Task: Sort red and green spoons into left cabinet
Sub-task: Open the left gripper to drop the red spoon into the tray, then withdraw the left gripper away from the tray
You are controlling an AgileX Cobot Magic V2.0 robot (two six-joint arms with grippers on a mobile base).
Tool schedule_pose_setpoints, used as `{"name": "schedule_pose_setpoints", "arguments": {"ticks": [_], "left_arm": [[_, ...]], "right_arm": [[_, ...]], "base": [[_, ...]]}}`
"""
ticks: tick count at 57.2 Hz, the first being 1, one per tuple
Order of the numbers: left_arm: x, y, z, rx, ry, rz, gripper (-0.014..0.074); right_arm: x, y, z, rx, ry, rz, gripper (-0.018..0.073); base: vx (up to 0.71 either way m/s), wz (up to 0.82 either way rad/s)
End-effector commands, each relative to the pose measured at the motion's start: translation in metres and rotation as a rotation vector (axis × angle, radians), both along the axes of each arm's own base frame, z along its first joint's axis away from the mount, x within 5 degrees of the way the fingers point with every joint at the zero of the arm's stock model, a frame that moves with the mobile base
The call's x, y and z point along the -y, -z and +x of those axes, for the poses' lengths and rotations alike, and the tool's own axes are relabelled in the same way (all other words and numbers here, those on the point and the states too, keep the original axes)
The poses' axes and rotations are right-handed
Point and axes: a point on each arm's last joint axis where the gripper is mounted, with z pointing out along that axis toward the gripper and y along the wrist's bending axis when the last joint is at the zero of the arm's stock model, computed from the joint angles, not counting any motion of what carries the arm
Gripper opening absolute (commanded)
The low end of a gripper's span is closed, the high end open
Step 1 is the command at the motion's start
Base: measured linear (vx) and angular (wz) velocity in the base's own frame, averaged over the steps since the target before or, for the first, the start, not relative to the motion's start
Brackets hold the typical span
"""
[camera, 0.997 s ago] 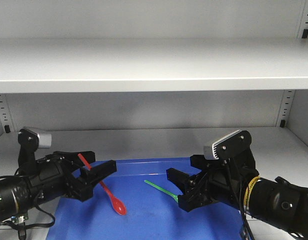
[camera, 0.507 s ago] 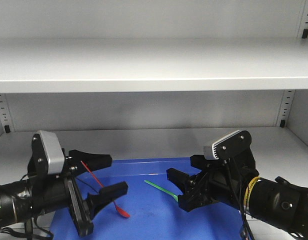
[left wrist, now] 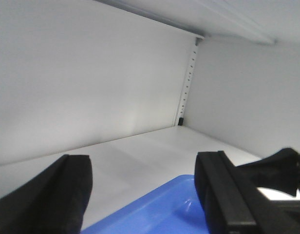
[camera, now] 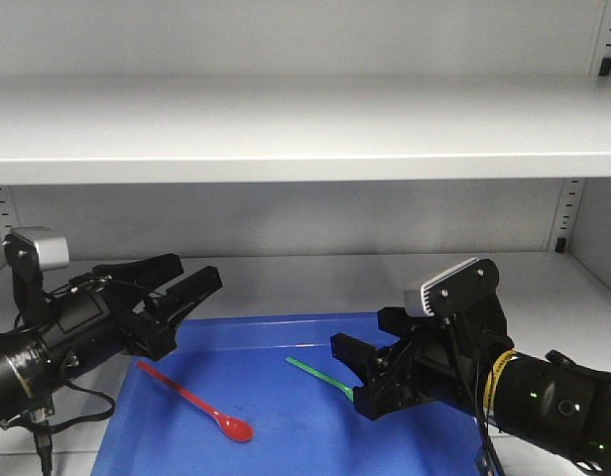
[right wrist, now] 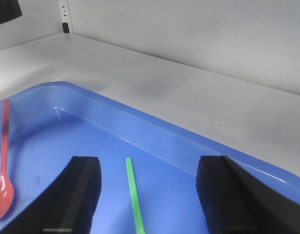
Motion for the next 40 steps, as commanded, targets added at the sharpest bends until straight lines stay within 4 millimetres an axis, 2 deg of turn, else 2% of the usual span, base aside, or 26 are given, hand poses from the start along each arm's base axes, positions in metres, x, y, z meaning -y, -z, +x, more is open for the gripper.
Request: {"name": "schedule_pose_setpoints", "arguments": {"ticks": [1,15,40], "left_arm": [[0.0016,-0.0253,-0.0064,0.084,0.048,-0.070,0.0551],[0.0094,-0.0209,-0.0149,0.132,0.159,0.032,0.0551],[0.0094,-0.0207,-0.0149,0.132,0.159,0.034,0.0551]], "right_arm": [[-0.0009,-0.0246,-0.0022,0.076,-0.019,0.069,0.0495],[-0.0010,-0.0245,-0.0023,0.077,-0.021,0.065,0.0494],[-0.0010,-0.0245,-0.0023,0.077,-0.021,0.065,0.0494]], "base": [[0.00,0.00],[0.00,0.00],[0.00,0.00]]}}
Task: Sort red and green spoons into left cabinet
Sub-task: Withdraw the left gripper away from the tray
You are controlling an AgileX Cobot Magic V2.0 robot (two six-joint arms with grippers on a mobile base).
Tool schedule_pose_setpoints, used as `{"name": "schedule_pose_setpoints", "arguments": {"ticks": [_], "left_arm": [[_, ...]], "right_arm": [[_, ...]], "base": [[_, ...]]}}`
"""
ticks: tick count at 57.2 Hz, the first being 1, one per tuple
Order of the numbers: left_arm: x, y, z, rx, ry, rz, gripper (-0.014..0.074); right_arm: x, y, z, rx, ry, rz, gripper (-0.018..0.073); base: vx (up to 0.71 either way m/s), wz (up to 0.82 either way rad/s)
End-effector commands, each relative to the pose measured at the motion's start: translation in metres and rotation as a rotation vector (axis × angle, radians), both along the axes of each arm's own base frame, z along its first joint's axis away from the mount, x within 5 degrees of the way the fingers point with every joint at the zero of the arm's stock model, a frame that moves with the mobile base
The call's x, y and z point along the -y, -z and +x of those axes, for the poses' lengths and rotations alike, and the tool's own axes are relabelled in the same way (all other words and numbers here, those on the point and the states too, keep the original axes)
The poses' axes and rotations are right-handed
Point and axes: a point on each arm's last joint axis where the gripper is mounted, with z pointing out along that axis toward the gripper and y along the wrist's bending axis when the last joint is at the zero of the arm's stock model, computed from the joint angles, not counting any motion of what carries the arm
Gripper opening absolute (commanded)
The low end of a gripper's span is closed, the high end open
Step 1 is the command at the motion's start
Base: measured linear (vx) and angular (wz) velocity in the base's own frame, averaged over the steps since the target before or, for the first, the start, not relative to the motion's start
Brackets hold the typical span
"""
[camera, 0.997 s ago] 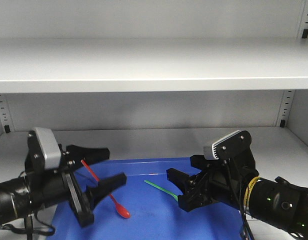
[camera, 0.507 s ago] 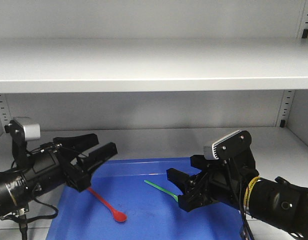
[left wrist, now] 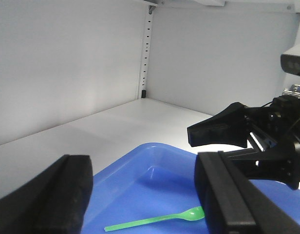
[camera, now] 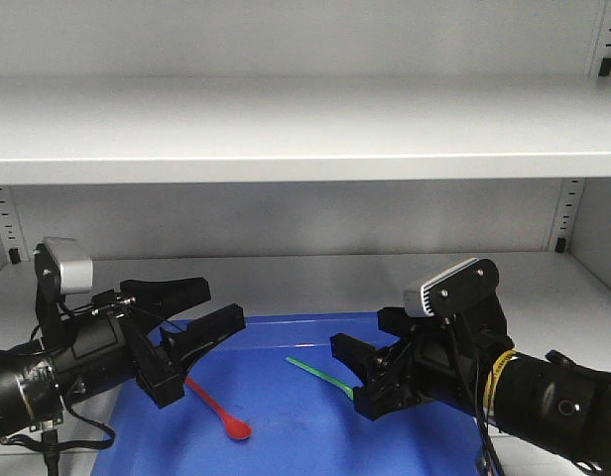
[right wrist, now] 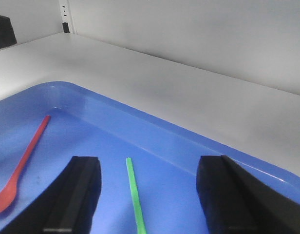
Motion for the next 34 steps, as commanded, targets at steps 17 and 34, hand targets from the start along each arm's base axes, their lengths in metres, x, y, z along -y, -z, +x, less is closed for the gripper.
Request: {"name": "schedule_pose_setpoints", "arguments": {"ticks": [17,34], "left_arm": [[-0.001,-0.023,-0.003,0.060,0.004,-0.095,0.0536],[-0.026,-0.019,-0.042,-0.139,-0.315,-0.264,0.0391]], "right_arm": [[-0.001,-0.024,-0.002,0.077,-0.021,0.065,0.0494],[-0.001,-0.024,-0.002,0.077,-0.021,0.065,0.0494]], "base": [[0.00,0.00],[0.00,0.00]]}}
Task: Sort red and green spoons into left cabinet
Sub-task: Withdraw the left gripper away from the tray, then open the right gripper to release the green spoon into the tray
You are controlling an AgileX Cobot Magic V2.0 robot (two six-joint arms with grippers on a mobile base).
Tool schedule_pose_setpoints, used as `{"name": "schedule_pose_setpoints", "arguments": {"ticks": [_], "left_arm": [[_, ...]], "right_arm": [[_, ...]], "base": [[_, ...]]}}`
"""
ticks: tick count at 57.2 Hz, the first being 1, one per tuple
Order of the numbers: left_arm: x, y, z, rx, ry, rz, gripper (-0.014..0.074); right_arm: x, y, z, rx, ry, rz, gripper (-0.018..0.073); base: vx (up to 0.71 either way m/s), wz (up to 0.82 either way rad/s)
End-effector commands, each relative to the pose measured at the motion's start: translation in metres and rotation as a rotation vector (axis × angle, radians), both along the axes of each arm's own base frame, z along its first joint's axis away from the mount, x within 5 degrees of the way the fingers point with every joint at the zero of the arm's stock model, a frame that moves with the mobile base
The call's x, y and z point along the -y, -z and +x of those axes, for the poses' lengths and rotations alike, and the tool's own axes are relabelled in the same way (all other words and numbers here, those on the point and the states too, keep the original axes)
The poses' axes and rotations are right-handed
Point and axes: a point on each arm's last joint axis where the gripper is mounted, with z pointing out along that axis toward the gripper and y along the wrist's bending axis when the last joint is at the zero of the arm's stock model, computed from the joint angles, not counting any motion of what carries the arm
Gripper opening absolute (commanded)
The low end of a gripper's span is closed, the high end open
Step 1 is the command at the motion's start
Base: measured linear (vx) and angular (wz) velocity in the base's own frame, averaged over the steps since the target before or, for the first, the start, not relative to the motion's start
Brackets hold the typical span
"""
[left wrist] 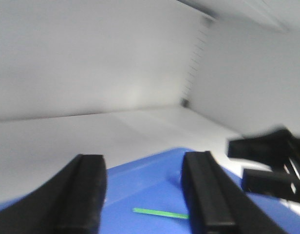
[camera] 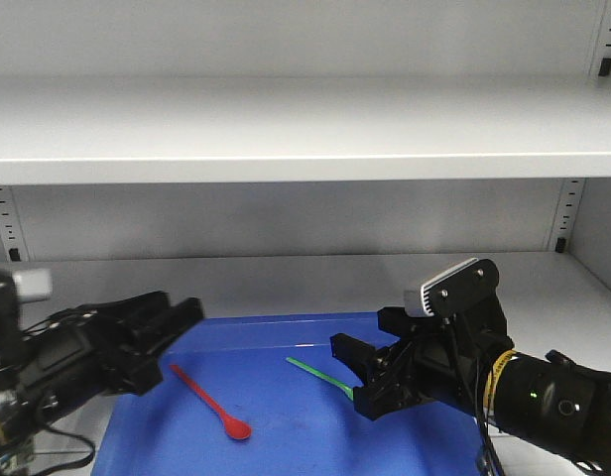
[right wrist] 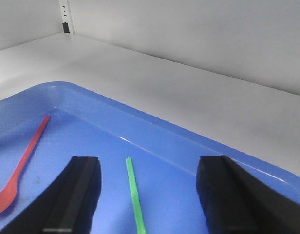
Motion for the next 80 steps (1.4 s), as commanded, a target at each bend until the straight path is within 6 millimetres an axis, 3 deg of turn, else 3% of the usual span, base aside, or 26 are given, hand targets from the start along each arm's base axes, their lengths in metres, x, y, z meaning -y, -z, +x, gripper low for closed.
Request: {"name": "schedule_pose_setpoints", "arguments": {"ticks": [1,9,21,35,52,65,80], "left_arm": [[-0.009,-0.026,-0.020,0.033,-0.096,-0.120,0.0375],[-0.023,-0.028,-0.051,-0.026,-0.216,-0.077,0.0232],[-0.052,-0.030,-0.099,-0.168,-0.389,-0.166,-0.0010],[-0.069,-0.009,-0.152,-0.078,-0.386,0.156,-0.0008],[-0.093,0.038,-0.200,0.049,-0.495,0.230,-0.0008],[-0.103,0.085,-0.219,0.069,-0.616,0.212,-0.0008],[-0.103,0.085,-0.219,0.067,-0.615,0.213,-0.0008]], "right_arm": [[-0.001,-0.024,-0.002,0.077,-0.021,0.065,0.0494],[-0.001,-0.024,-0.002,0.077,-0.021,0.065,0.0494],[-0.001,-0.024,-0.002,0.077,-0.021,0.065,0.0494],[-0.001,-0.024,-0.002,0.077,-0.021,0.065,0.0494],[-0.001,-0.024,-0.002,0.077,-0.021,0.065,0.0494],[-0.001,-0.024,-0.002,0.078,-0.023,0.067,0.0495],[-0.001,-0.024,-0.002,0.077,-0.023,0.066,0.0494]], "base": [[0.00,0.00],[0.00,0.00],[0.00,0.00],[0.00,0.00],[0.00,0.00],[0.00,0.00],[0.00,0.00]]}}
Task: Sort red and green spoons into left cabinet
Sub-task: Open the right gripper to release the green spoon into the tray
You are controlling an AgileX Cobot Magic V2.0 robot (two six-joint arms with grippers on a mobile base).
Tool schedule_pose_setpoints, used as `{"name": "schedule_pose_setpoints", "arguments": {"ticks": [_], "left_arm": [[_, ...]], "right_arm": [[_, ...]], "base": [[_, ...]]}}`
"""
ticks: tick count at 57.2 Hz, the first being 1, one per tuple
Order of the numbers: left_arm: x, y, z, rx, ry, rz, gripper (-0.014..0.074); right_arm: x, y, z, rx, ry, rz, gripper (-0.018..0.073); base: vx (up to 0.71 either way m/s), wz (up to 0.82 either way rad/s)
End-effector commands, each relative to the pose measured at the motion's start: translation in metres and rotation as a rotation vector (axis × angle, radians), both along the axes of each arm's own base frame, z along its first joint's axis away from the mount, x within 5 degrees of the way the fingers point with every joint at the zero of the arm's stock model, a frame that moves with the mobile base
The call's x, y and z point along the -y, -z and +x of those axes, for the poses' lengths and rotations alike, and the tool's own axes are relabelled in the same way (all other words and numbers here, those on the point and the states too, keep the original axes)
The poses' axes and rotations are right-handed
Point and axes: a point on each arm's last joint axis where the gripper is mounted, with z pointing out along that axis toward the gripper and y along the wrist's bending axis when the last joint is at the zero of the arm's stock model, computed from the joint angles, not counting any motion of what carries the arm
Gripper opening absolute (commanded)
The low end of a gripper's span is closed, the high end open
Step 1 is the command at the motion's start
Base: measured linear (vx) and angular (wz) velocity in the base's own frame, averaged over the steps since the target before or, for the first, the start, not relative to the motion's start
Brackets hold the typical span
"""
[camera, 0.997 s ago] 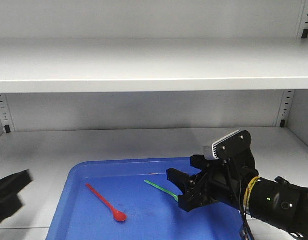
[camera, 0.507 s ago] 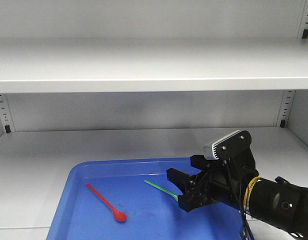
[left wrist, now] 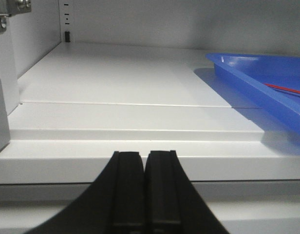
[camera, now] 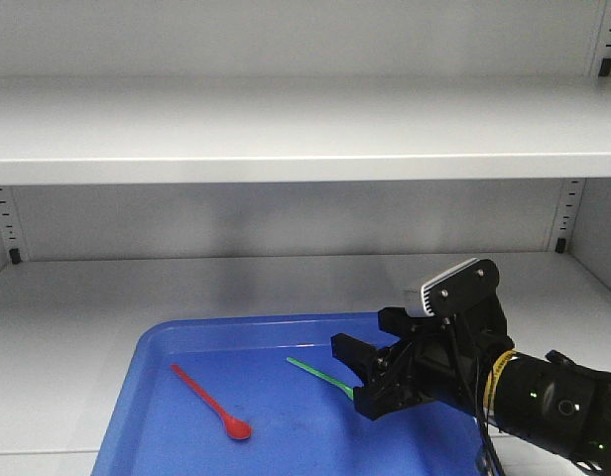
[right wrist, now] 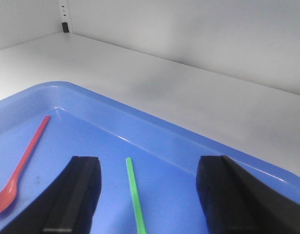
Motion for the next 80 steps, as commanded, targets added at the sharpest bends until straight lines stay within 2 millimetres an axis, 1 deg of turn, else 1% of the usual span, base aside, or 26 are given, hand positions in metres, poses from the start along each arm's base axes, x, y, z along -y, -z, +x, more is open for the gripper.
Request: {"name": "schedule_pose_setpoints", "arguments": {"ticks": [1,38,46,50,53,58,59,65,71,73,76,80], "left_arm": [[0.000,-0.009,-0.002,0.095,-0.003,-0.015,-0.0008],[0.000,-0.009,-0.002,0.095,-0.003,-0.015,-0.0008],[0.000,-0.009,-0.002,0.095,-0.003,-0.015,-0.0008],[0.000,-0.009,-0.002,0.095,-0.003,-0.015,-0.0008],[0.000,-0.009,-0.002,0.095,-0.003,-0.015,-0.0008],[0.000,-0.009,-0.002,0.095,-0.003,-0.015,-0.0008],[0.000,-0.009,-0.002,0.095,-0.003,-0.015,-0.0008],[0.000,-0.009,-0.002,0.095,-0.003,-0.015,-0.0008],[0.000,-0.009,-0.002,0.095,-0.003,-0.015,-0.0008],[0.000,-0.009,-0.002,0.095,-0.003,-0.015,-0.0008],[0.000,-0.009,-0.002,0.095,-0.003,-0.015,-0.0008],[0.000,-0.009,-0.002,0.095,-0.003,-0.015,-0.0008]], "right_arm": [[-0.001,-0.025,-0.003,0.079,-0.024,0.068,0.0494],[-0.001,-0.024,-0.003,0.076,-0.023,0.062,0.0494],[0.005,-0.024,-0.002,0.046,0.044,0.039,0.0491],[0.013,-0.029,-0.005,0.027,0.115,0.016,0.0480],[0.019,-0.036,-0.009,0.024,0.167,0.005,0.0467],[0.032,-0.046,-0.017,0.005,0.265,-0.011,0.0439],[0.035,-0.051,-0.021,0.006,0.289,-0.014,0.0426],[0.050,-0.060,-0.036,-0.038,0.383,-0.072,0.0369],[0.062,-0.066,-0.054,-0.084,0.424,-0.161,0.0281],[0.066,-0.068,-0.061,-0.093,0.428,-0.199,0.0240],[0.070,-0.067,-0.071,-0.078,0.416,-0.242,0.0177],[0.080,-0.065,-0.088,-0.029,0.415,-0.231,0.0088]], "base": [[0.00,0.00],[0.00,0.00],[0.00,0.00],[0.00,0.00],[0.00,0.00],[0.00,0.00],[0.00,0.00],[0.00,0.00],[0.00,0.00],[0.00,0.00],[0.00,0.00],[0.00,0.00]]}}
